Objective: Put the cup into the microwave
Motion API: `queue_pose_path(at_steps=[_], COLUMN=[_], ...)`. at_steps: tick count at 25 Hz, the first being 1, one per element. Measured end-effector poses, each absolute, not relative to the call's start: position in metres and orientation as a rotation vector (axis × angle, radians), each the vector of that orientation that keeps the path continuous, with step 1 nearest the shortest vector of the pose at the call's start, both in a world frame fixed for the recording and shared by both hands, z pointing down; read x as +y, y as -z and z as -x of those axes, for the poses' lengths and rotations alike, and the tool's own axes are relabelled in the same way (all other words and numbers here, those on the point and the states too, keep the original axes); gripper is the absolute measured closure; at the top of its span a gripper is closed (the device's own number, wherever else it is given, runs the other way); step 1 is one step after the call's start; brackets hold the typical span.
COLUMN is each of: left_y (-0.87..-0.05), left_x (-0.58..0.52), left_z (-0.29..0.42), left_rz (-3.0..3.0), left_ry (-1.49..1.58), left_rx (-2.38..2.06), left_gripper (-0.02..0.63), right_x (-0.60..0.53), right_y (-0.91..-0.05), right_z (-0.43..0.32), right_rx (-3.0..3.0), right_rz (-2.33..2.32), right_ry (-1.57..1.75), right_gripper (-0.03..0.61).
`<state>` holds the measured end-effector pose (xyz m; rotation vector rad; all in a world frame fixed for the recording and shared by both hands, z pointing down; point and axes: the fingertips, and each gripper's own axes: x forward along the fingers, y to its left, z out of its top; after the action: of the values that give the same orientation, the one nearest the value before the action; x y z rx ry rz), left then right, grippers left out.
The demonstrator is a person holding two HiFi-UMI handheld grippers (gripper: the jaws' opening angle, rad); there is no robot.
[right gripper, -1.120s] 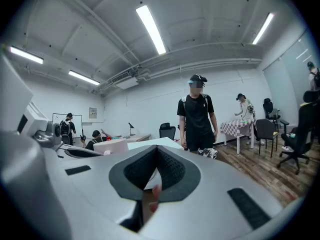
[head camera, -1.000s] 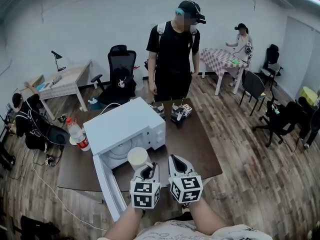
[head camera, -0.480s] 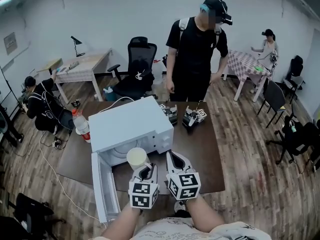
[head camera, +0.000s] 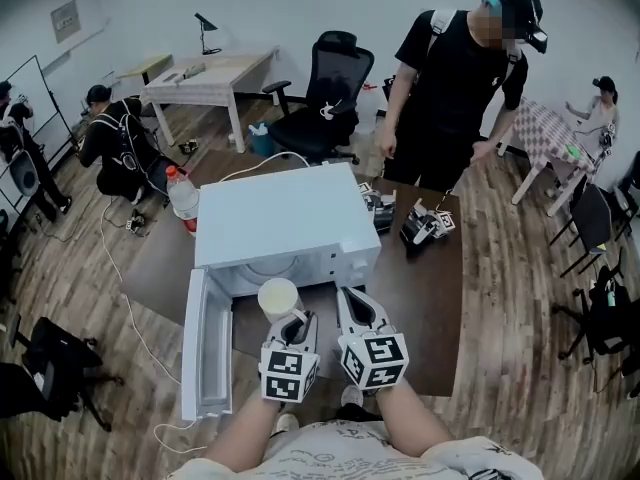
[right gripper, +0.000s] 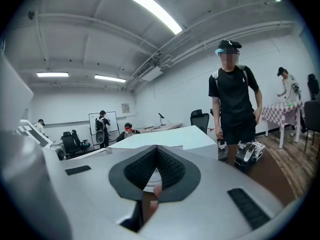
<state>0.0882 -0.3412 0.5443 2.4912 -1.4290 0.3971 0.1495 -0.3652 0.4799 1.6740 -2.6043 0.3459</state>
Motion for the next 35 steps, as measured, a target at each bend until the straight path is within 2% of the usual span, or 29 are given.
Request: queue_pose_path(at_steps=[18,35], left_y=[-0.601,-0.659], left_x=[-0.413,-0.500], left_z=[-0.059,-0.044], left_rz=[-2.467,-2.569], left_ry=[-0.330,-0.447], left_rx=[-1.558,-1.542], left_gripper=[0.578,0.578], right_x=[-0.395,-0.401], right_y=[-0.519,-0.540], right_z=[-0.141,-0.165], right_rx=[-2.624,-2.528], right_rz=[-1.467,-1.481], right_ry=[-0.345,-0.314], right_gripper=[0.568,0.569])
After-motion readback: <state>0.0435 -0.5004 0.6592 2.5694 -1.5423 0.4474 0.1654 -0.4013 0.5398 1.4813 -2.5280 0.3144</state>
